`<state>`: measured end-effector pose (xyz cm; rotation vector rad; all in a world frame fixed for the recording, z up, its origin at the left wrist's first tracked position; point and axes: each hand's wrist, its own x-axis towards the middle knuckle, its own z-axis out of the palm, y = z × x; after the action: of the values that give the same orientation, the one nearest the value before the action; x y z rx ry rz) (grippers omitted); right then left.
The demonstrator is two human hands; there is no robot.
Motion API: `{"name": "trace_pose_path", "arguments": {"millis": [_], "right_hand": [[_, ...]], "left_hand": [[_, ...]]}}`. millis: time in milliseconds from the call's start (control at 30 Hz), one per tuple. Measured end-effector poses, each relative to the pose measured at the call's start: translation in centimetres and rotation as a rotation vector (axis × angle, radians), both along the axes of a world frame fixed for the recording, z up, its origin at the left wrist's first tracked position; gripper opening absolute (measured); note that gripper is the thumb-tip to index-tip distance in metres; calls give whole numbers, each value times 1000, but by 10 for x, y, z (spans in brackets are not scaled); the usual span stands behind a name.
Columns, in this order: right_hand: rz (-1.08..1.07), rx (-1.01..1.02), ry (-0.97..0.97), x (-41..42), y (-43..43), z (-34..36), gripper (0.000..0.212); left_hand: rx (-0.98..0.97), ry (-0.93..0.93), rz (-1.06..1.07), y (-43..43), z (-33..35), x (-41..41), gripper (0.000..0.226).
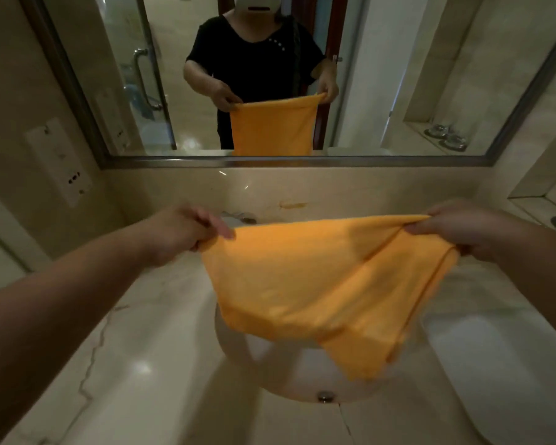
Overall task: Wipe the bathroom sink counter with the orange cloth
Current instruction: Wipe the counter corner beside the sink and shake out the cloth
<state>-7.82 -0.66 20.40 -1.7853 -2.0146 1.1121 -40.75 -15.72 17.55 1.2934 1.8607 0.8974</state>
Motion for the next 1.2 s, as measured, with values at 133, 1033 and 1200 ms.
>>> {"name": "trace_pose_path", "arguments": {"millis": [133, 1033, 1200], "right_hand": [[149, 265, -161, -4, 12, 7, 12], [248, 534, -417, -53, -42, -68, 56], [416, 649, -650, -49, -41, -70, 20]], "left_hand": [[-320, 389, -334, 10, 8, 5, 54], [-263, 248, -199, 19, -19, 68, 56], [-249, 451, -320, 12, -3, 76, 71]]}}
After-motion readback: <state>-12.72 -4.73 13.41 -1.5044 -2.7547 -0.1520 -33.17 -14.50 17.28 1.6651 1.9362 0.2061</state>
